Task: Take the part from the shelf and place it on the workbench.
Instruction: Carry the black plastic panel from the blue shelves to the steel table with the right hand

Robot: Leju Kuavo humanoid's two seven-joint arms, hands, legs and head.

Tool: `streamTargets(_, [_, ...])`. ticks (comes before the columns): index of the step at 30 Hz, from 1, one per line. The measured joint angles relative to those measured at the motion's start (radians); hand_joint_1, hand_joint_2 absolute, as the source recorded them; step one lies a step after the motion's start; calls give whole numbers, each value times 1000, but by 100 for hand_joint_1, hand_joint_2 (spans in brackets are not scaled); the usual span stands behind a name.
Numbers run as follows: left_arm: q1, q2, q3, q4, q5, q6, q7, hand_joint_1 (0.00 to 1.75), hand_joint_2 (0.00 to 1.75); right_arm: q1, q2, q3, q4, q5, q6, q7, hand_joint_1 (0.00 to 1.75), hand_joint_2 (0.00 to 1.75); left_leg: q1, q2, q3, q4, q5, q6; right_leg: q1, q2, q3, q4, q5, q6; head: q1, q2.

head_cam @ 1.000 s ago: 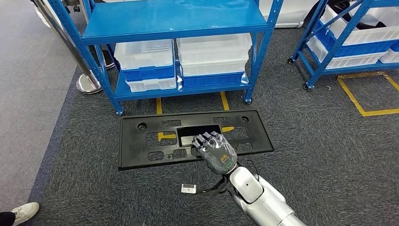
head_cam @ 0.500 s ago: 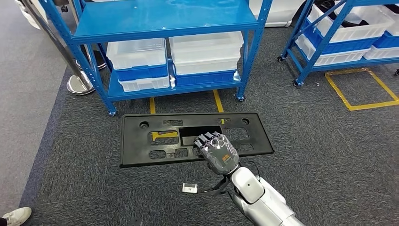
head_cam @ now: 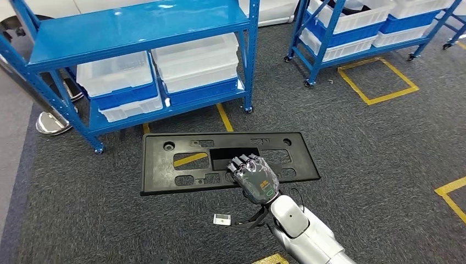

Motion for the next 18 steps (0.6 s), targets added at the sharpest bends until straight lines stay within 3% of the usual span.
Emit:
streamTargets(2, [-3, 1, 0, 0, 0, 0, 0, 0, 175, -2, 0, 0, -1, 0, 1, 0, 168, 175, -2, -35, 28, -66, 13, 5, -5, 22, -11, 4, 7, 11, 0, 0])
streamTargets(4, [-5, 0, 0, 0, 0, 0, 0, 0, 175, -1, 0, -3, -4, -1, 2, 0, 168, 175, -2, -23, 33, -83, 18, 4, -9, 45, -21, 2, 18, 27, -1, 0])
streamTargets(5, [-7, 0, -1, 0, -1, -1, 0, 0, 175, 0, -2, -5, -6, -1, 2, 0, 168, 175, 0, -10, 35, -90, 25, 6, -8, 45, -25, 3, 17, 34, -1, 0])
streamTargets(7, [-9, -2, -1, 0, -2, -1, -1, 0, 175, 1, -6, -11, -8, 0, 2, 1, 168, 175, 7, 17, 36, -107, 38, 14, -4, 3, -46, 49, -17, 47, 5, 0])
streamTargets(9, [-10, -2, -2, 0, -3, -1, -1, 0, 175, 0, -8, -15, -9, 0, 3, 1, 168, 175, 5, 45, 32, -108, 43, 18, -9, -57, -93, 166, -86, 58, 11, 0])
streamTargets(11, [-9, -3, -3, 0, -3, -1, -1, 0, 175, 2, -9, -16, -10, 2, 3, 2, 168, 175, 5, 76, 27, -104, 43, 17, -18, -81, -123, 250, -116, 67, 10, 0])
streamTargets(12, [-9, -4, -4, 0, -3, -1, 0, 0, 175, 3, -10, -17, -10, 4, 3, 3, 168, 175, 5, 91, 26, -102, 42, 16, -21, -88, -112, 239, -104, 69, 10, 0])
streamTargets(14, [-12, -6, -6, 0, -3, -1, 0, 0, 175, 2, -12, -21, -12, 19, 4, 9, 168, 175, 6, 117, 26, -98, 39, 11, -24, -116, -42, 121, -51, 70, 11, 0])
streamTargets(16, [-16, -7, -7, 0, -3, -1, 0, 0, 175, -3, -13, -24, -16, 36, 7, 17, 168, 175, 1, 137, 26, -93, 34, 0, -16, -151, 15, 14, -21, 61, 10, 0])
streamTargets(17, [-18, -8, -7, 0, -3, -1, 1, 0, 175, -5, -15, -25, -18, 43, 8, 20, 168, 175, -2, 146, 27, -92, 32, -5, -12, -158, 23, -7, -19, 54, 9, 0])
streamTargets(18, [-19, -8, -8, 0, -3, -1, 1, 0, 175, -7, -16, -26, -19, 46, 10, 22, 168, 175, -5, 155, 28, -92, 32, -11, -8, -150, 21, -8, -19, 47, 9, 0])
